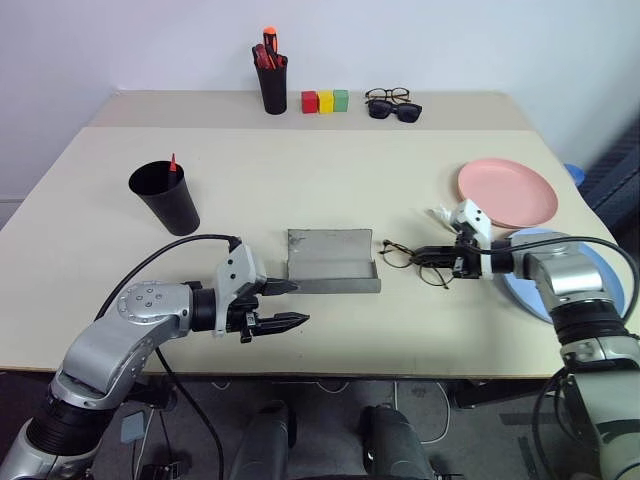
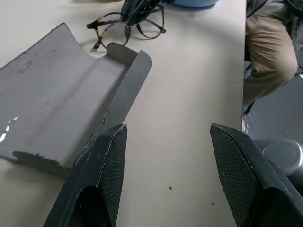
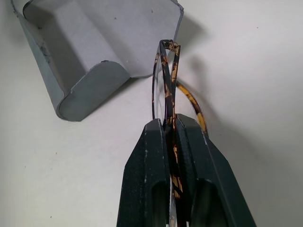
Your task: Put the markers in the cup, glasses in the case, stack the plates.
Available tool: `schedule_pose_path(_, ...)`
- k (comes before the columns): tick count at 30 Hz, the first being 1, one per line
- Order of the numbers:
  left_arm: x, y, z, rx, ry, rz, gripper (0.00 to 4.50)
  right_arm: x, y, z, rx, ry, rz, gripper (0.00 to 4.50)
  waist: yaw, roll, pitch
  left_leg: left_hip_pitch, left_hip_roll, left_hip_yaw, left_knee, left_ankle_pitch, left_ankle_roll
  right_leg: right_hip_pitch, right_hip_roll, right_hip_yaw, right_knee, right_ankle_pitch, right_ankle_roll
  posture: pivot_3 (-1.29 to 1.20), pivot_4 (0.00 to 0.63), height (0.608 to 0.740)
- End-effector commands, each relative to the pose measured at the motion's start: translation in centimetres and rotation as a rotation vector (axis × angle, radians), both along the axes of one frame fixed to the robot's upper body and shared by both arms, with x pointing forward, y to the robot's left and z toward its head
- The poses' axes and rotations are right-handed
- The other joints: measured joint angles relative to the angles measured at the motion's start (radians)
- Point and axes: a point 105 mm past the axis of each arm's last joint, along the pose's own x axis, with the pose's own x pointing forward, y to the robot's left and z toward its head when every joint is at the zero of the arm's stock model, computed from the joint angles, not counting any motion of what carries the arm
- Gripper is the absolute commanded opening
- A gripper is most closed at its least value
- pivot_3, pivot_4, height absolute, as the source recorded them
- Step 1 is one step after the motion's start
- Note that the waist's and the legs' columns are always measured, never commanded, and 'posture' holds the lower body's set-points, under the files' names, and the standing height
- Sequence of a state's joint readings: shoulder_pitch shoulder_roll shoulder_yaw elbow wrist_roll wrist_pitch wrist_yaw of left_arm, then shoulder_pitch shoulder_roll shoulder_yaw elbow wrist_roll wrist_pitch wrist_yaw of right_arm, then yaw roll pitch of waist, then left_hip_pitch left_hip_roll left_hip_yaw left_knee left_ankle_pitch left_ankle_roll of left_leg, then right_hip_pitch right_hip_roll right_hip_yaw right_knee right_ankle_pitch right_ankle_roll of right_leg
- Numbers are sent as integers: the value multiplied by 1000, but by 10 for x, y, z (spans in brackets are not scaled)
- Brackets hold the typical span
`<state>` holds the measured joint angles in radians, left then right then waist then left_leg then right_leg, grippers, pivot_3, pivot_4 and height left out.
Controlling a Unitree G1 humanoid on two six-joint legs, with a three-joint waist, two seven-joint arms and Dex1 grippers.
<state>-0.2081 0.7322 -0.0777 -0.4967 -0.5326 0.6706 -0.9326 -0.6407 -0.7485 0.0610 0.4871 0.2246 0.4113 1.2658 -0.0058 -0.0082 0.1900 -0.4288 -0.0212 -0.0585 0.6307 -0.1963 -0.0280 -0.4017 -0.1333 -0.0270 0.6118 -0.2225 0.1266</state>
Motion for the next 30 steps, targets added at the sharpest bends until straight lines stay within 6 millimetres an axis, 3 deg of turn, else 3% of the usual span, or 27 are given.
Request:
schedule_pose_path(1, -2, -2, 10, -17, -46, -21, 2840, 1, -4, 47, 38, -126, -11, 50, -4, 0, 0, -1, 0, 0, 0, 0, 0, -1, 0, 0, 0, 0, 0, 0, 150, 740)
schedule_pose_path(4, -3, -3, 9, -22, -34, -32, 2840, -3, 20, 77, 97, -183, 65, 50, -17, 1, 1, -1, 1, 0, -2, 0, 0, -4, 1, 1, 1, 0, 0, 0, 150, 740)
schedule_pose_path(8, -4, 1, 6, -9, -29, -39, 2840, -10, 64, 94, 176, -236, 195, 50, -17, 1, 1, 0, 3, 0, -3, 0, 0, -5, 3, 1, 2, 0, -1, 0, 150, 740)
schedule_pose_path(12, -7, 13, 5, -8, -63, -12, 2840, -10, 111, 79, 239, -259, 274, 50, -12, 1, 1, -1, 3, -1, -4, 0, 0, -5, 3, 1, 2, -1, -2, 0, 150, 740)
schedule_pose_path(16, -5, 29, 18, -155, -213, 96, 2840, -4, 138, 61, 271, -247, 282, 50, -4, 1, 1, -2, 2, 0, -3, 0, 0, -6, 2, 1, 0, -1, -2, 0, 150, 740)
schedule_pose_path(18, -9, 39, 13, -127, -198, 92, 2840, -1, 144, 55, 276, -242, 281, 50, -5, 0, 1, -3, 1, 0, -3, 0, 0, -6, 1, 1, 0, 0, -2, 0, 150, 740)
schedule_pose_path(19, -16, 45, 21, -168, -247, 52, 2840, 0, 147, 51, 272, -239, 283, 50, -6, 1, 1, -3, 1, 0, -3, 0, 0, -6, 1, 1, 0, 0, -2, 0, 150, 740)
schedule_pose_path(23, -29, 70, 29, -264, -137, -15, 2840, 4, 152, 40, 247, -218, 300, 50, -10, 1, 1, -4, 2, 0, -3, 0, -1, -8, 2, 1, 0, 0, -3, 0, 150, 740)
schedule_pose_path(30, -42, 101, 23, -207, -40, -103, 2840, 7, 149, 24, 189, -184, 324, 50, -14, 2, 2, -4, 2, 1, -4, 0, 0, -9, 2, 1, 1, 0, -3, 0, 150, 740)
